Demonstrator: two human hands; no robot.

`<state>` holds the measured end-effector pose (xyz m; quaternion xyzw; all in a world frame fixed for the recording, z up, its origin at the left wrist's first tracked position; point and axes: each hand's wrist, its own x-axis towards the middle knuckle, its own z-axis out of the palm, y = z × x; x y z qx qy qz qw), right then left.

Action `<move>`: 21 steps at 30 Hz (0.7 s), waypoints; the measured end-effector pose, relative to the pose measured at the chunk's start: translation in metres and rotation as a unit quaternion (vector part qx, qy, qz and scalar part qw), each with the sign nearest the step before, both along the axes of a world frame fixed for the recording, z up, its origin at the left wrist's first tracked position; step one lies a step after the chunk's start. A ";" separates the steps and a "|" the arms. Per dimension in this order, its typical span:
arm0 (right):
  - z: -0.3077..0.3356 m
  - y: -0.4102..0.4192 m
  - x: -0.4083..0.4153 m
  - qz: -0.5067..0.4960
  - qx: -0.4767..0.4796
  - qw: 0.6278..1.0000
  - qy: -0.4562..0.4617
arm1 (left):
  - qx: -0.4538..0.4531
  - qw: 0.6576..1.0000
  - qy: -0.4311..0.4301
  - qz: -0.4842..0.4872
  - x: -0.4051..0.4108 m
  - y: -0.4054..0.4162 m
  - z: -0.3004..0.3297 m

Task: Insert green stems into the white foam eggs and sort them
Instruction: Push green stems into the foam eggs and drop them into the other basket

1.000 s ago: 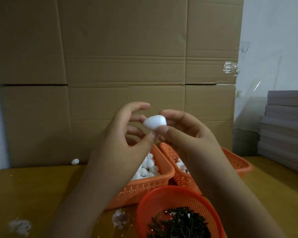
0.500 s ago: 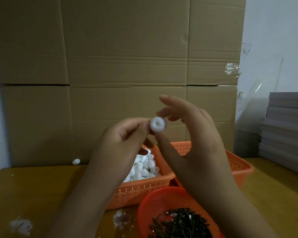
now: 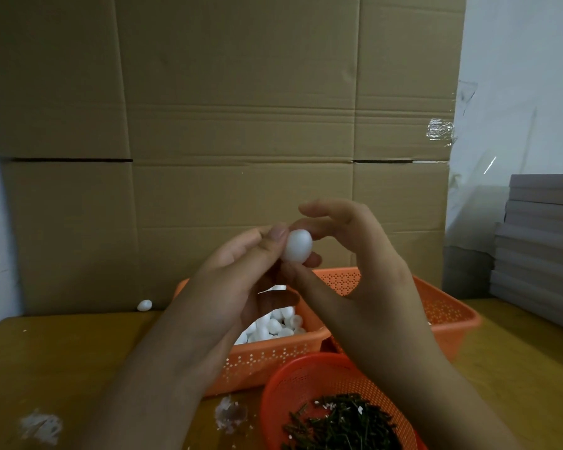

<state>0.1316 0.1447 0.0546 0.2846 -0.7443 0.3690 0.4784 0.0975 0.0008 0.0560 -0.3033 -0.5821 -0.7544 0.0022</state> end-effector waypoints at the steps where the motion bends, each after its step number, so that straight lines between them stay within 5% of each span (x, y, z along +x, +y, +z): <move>1: -0.001 0.001 0.000 0.011 -0.014 1.000 -0.008 | 0.003 1.000 -0.006 -0.004 -0.001 0.000 0.000; 12: 0.001 0.004 -0.004 -0.005 0.028 1.000 0.000 | -0.050 0.994 0.064 0.072 0.007 -0.002 0.004; 18: 0.001 0.004 -0.003 0.061 -0.062 0.995 -0.051 | -0.002 1.000 -0.005 0.022 0.007 0.000 0.004; 21: 0.001 0.004 -0.003 0.046 -0.039 0.998 -0.037 | -0.040 0.996 0.021 0.074 0.004 0.000 0.001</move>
